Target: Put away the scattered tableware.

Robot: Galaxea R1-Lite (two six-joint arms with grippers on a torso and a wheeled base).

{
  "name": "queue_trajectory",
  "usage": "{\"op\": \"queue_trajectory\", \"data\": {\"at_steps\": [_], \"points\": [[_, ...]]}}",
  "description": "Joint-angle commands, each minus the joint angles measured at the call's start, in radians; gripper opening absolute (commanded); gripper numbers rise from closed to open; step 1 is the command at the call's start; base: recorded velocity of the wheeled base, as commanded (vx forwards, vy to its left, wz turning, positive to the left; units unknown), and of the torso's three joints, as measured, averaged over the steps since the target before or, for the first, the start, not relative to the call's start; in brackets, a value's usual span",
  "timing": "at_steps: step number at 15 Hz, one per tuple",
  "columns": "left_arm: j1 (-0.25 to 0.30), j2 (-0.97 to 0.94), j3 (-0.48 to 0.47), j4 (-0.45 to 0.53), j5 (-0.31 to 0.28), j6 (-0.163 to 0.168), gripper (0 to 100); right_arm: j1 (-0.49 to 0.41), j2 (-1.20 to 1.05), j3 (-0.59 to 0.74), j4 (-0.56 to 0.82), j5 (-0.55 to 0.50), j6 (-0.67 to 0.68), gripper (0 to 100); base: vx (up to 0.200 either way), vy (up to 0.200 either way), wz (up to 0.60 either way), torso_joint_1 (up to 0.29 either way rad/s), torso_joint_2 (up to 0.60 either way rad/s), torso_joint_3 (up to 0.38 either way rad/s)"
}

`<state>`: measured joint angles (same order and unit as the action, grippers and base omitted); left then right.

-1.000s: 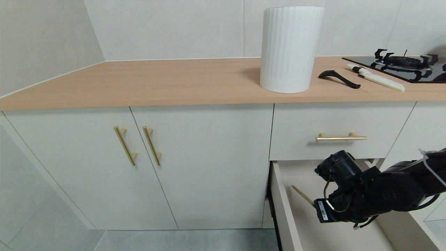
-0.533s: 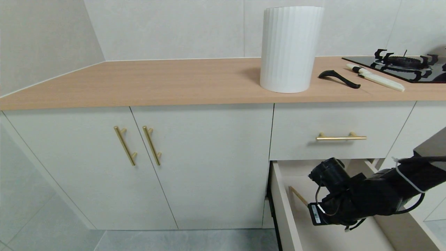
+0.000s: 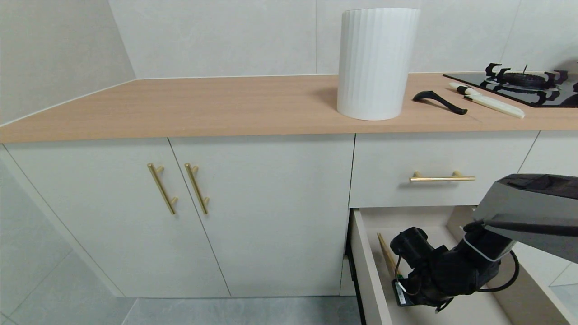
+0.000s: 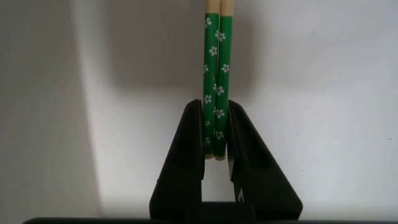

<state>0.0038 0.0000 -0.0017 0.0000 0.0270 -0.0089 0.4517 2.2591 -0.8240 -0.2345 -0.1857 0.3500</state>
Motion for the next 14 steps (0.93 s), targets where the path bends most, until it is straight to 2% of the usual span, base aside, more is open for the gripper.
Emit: {"op": "queue_trajectory", "data": {"at_steps": [1,5,6,11,14], "points": [[0.001,0.000,0.000,0.000,0.001,0.000,100,0.002,0.030,-0.001,0.000,-0.001,0.001,0,0.000,0.000,0.00,0.000,0.00,0.000],[0.001,0.000,0.000,0.000,0.001,0.000,100,0.007,0.025,-0.001,-0.002,-0.001,0.001,0,0.000,0.000,0.00,0.000,0.00,0.000],[0.001,0.000,0.000,0.000,0.001,-0.002,100,0.007,0.025,-0.001,-0.002,-0.001,0.001,100,0.000,0.000,0.00,0.000,0.00,0.000],[0.001,0.000,0.000,0.000,0.001,0.000,100,0.007,-0.006,0.009,0.000,-0.003,0.001,100,0.000,0.000,0.00,0.000,0.00,0.000],[0.001,0.000,0.000,0.000,0.001,0.000,100,0.005,-0.260,0.083,0.021,0.020,-0.026,100,0.000,0.000,0.00,0.000,0.00,0.000]]}}
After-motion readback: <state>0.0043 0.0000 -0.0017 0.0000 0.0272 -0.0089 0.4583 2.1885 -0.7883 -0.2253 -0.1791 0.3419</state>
